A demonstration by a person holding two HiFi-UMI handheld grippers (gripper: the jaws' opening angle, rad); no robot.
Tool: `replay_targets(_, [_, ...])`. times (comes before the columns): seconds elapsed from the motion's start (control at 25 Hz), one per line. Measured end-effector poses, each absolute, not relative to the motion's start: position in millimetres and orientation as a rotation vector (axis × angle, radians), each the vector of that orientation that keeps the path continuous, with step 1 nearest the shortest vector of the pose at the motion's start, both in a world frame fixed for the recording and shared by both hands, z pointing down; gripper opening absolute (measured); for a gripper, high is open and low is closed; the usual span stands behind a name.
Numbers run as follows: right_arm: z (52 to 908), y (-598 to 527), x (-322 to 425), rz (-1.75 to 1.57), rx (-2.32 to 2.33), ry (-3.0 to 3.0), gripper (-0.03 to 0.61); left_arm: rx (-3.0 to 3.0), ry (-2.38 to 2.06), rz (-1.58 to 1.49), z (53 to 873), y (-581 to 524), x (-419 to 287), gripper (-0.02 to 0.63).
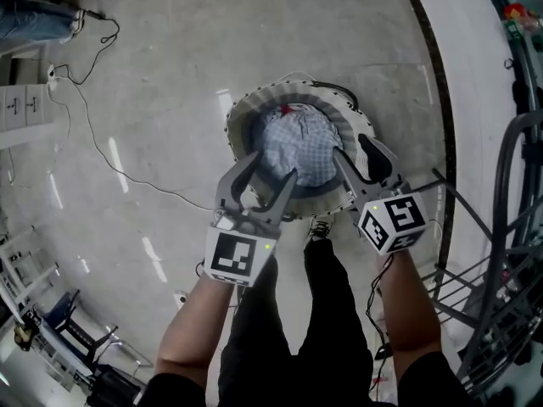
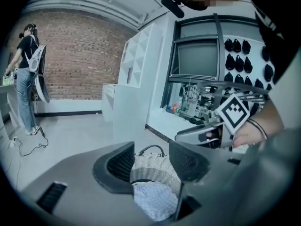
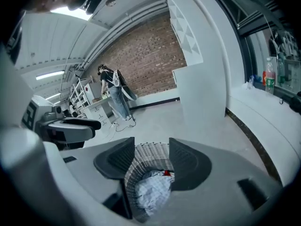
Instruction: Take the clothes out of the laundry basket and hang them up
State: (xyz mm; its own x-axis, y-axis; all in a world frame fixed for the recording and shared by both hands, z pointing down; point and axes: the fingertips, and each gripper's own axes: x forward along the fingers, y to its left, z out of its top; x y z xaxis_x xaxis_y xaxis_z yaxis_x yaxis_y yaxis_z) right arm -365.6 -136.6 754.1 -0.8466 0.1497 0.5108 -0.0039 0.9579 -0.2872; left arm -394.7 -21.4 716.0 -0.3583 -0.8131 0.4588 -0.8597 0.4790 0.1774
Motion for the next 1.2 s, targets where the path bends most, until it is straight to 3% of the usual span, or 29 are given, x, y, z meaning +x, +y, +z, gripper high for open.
replay_targets(0.56, [952.8,-127.8,-359.0,0.378,-0.063,-2.368,0.261,1.358,-2.204,0.106,839.4,-12.0,-400.1,0.215])
replay_targets(1.2, [1143.2,-143.3,-349.5,0.425,0.076,-2.038,0.304,1.452,-2.149,0.171,898.9,-2.8,-402.0,0.215])
